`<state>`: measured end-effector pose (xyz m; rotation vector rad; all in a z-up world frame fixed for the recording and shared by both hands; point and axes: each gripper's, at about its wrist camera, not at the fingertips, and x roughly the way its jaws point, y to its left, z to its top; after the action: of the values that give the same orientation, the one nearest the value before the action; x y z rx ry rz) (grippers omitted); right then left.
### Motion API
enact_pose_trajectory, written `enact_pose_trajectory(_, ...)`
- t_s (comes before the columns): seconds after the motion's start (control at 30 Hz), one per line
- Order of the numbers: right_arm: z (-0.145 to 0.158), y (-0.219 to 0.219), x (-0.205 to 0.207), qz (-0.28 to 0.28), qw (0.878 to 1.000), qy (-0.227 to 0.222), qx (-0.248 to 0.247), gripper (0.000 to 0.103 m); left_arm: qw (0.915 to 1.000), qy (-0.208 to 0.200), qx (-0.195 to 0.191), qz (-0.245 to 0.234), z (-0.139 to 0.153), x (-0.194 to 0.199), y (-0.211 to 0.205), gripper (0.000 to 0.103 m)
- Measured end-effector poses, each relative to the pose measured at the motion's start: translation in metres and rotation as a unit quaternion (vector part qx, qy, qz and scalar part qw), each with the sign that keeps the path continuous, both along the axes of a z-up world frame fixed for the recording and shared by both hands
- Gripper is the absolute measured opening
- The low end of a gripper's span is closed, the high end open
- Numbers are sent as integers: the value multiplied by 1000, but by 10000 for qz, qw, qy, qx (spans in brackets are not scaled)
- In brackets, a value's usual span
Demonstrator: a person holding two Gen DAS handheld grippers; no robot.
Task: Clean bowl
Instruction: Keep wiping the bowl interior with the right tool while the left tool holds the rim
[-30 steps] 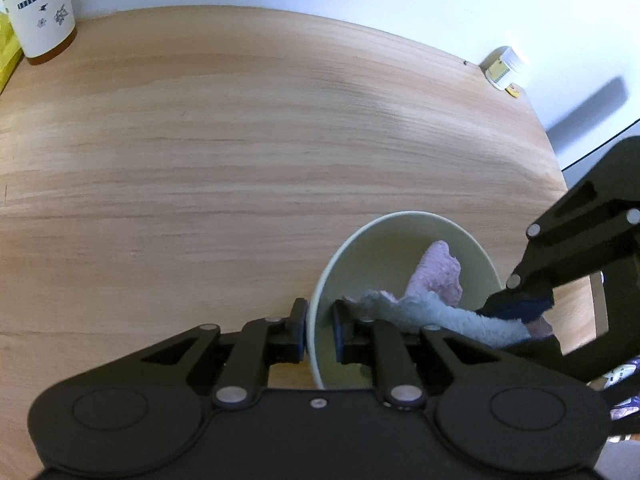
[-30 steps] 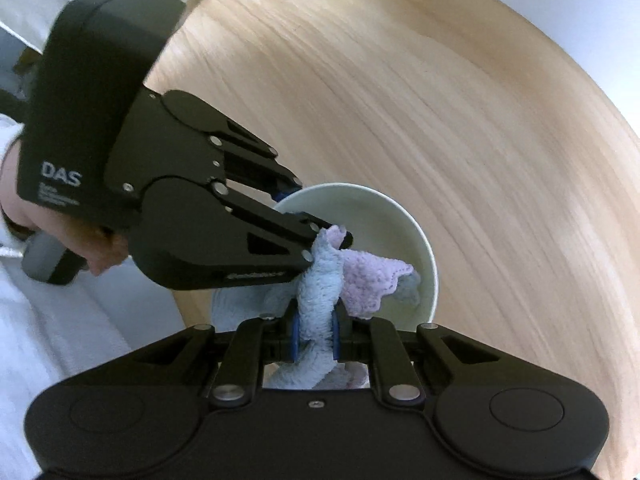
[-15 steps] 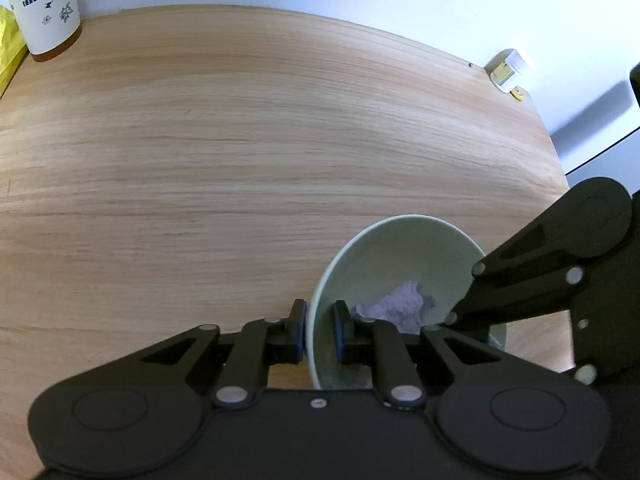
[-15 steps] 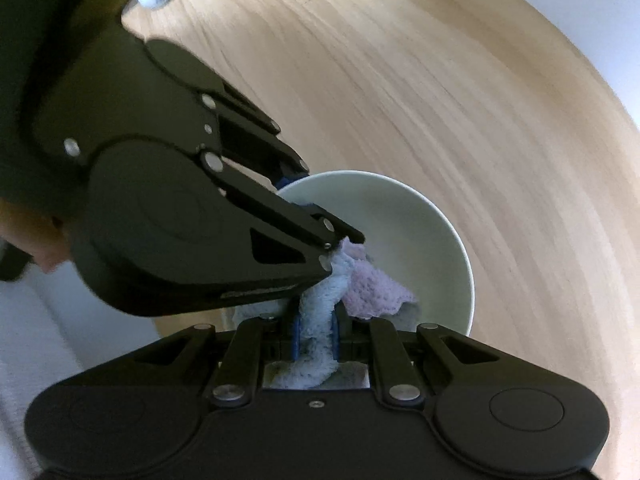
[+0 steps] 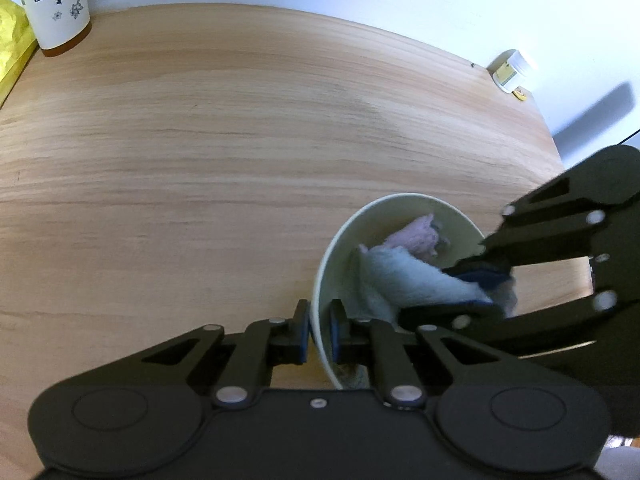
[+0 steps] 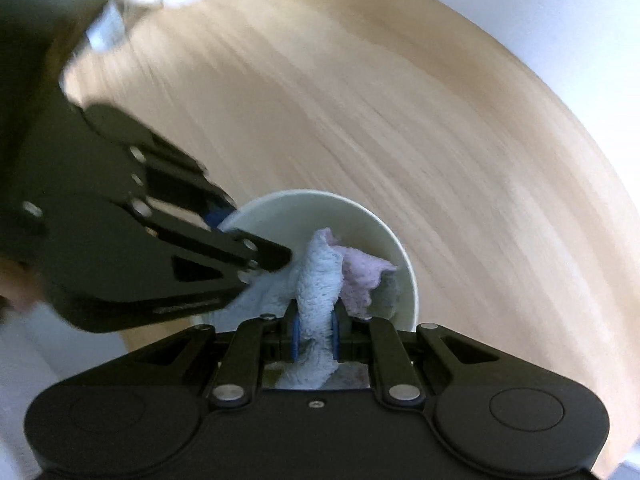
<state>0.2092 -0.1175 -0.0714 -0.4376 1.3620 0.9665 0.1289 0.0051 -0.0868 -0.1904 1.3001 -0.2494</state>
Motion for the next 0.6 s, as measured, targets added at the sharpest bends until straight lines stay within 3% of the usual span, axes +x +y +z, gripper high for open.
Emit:
enact_pose_trajectory(0.13, 5, 45, -10, -447, 9960, 649, 428, 15, 9999, 57, -43, 125, -7, 3, 8, 8)
enact_pose_trajectory(0.43, -11, 70, -2, -68, 9960, 810, 381, 15, 9999, 33, 10, 165, -21, 8, 25, 10)
enact_pose_trajectory(0.53, -3, 58, -64, 18, 9965, 751, 367, 15, 9999, 35, 32, 154, -28, 10, 31, 10)
enact_pose_trajectory(0.6, -6, 66, -79, 166, 9978, 583, 281, 15, 9999, 32, 57, 145, -32, 11, 34, 10)
